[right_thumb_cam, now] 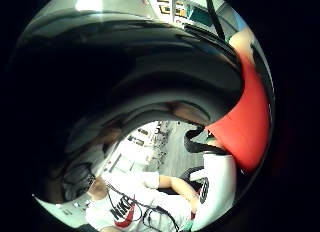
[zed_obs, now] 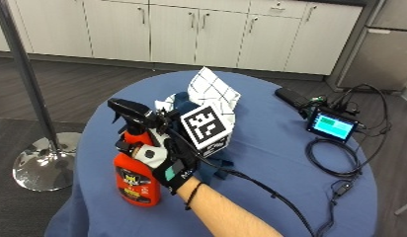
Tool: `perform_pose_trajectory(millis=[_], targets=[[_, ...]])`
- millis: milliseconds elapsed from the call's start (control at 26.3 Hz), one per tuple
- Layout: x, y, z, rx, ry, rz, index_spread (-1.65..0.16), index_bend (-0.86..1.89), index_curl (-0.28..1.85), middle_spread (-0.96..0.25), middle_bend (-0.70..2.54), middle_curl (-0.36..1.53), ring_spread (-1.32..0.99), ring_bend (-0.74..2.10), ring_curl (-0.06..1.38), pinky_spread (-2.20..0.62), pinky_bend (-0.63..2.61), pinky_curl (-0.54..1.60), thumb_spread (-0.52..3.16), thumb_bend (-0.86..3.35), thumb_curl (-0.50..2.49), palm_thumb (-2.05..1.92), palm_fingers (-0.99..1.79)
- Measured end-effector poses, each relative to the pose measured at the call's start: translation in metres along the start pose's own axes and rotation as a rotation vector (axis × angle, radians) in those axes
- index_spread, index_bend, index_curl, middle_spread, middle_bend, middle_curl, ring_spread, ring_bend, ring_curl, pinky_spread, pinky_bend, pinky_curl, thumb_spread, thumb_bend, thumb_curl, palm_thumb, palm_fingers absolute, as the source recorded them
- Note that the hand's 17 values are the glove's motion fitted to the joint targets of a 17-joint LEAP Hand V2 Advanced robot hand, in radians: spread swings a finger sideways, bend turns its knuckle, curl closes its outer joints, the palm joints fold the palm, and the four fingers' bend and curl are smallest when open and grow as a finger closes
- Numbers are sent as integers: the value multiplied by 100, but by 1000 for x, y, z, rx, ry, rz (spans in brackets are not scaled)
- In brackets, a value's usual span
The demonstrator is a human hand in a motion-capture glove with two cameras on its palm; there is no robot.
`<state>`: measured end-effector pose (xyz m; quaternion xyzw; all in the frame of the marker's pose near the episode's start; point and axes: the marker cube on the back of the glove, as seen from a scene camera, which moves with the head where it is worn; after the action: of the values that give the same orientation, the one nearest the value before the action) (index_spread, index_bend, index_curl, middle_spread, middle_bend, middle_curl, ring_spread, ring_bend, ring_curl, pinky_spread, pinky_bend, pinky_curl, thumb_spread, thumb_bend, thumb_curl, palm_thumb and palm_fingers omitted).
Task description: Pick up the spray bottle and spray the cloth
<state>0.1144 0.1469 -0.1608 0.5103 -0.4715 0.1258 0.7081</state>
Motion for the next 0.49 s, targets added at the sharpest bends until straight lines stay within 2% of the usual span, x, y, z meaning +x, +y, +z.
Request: perform_pose_trajectory(millis=[152, 304, 342, 494], targets=[[5, 5, 2, -29, 25, 4, -25, 13, 34, -13, 40, 46, -14, 43, 40, -1, 35, 32, 81, -4, 62, 95, 113], [19, 25, -4, -45, 95, -2, -26, 11, 32, -12, 35, 44, -13, 38, 39, 0, 37, 33, 89, -4, 59, 91, 102], [23, 31, -7, -46, 106, -2, -28, 6, 30, -12, 30, 43, -12, 37, 39, 0, 41, 34, 91, -4, 58, 90, 92], [41, 54, -24, -56, 146, 9, -30, 6, 28, -11, 29, 43, -11, 37, 40, 1, 44, 35, 95, -3, 55, 88, 86]])
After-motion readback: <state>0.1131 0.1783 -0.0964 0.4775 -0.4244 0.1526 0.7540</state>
